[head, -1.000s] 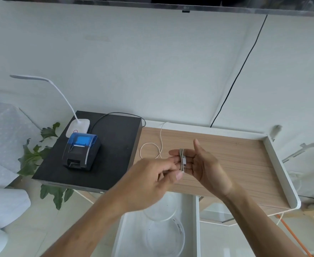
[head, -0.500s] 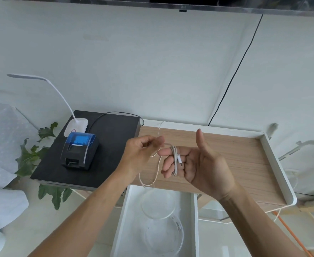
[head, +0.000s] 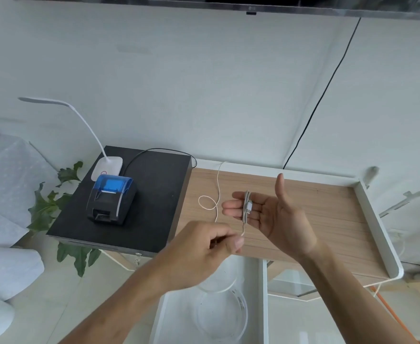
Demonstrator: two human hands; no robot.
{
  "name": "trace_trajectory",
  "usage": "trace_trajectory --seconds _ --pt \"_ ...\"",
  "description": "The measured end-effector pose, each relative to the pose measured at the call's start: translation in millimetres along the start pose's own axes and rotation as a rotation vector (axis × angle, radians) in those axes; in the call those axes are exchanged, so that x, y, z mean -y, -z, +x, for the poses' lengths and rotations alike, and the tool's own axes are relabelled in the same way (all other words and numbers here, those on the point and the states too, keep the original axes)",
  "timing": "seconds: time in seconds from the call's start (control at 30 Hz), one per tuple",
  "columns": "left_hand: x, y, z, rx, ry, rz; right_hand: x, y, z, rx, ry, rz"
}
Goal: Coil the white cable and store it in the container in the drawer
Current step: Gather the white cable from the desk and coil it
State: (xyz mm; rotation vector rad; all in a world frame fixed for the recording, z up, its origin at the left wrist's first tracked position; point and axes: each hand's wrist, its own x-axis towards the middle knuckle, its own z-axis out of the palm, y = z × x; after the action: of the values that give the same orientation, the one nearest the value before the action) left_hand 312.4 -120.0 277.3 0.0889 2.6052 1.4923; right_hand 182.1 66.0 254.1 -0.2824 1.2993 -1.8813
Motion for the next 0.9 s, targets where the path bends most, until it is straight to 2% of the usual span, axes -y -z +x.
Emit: trace_trajectory --seconds 0.27,0.37,0.47,0.6,0.73,0.83,0.9 --pt "-36 46 34 -0.166 -0.139 -0.106 4 -16 -14 0.206 -0.044 -0.17" --pt "-20 47 51 -0.204 -0.095 -0.117 8 -19 -18 0.254 -0.046 -0.175" --pt "-5 43 60 -0.259 -0.065 -0.24 12 -23 -18 0.303 -0.052 -0.157" --pt "30 29 67 -0.347 0.03 -0.383 14 -25 -18 0.324 -0.055 0.017" --pt "63 -1 59 -0.315 0.178 -0.368 10 -26 -16 0.273 0.012 0.221" --pt "61 -20 37 -0.219 0.158 -0.301 12 -23 -15 0.219 0.067 0.349" --pt "53 -27 20 -0.145 0.118 -0.235 14 -18 -12 0.152 0.093 0.35"
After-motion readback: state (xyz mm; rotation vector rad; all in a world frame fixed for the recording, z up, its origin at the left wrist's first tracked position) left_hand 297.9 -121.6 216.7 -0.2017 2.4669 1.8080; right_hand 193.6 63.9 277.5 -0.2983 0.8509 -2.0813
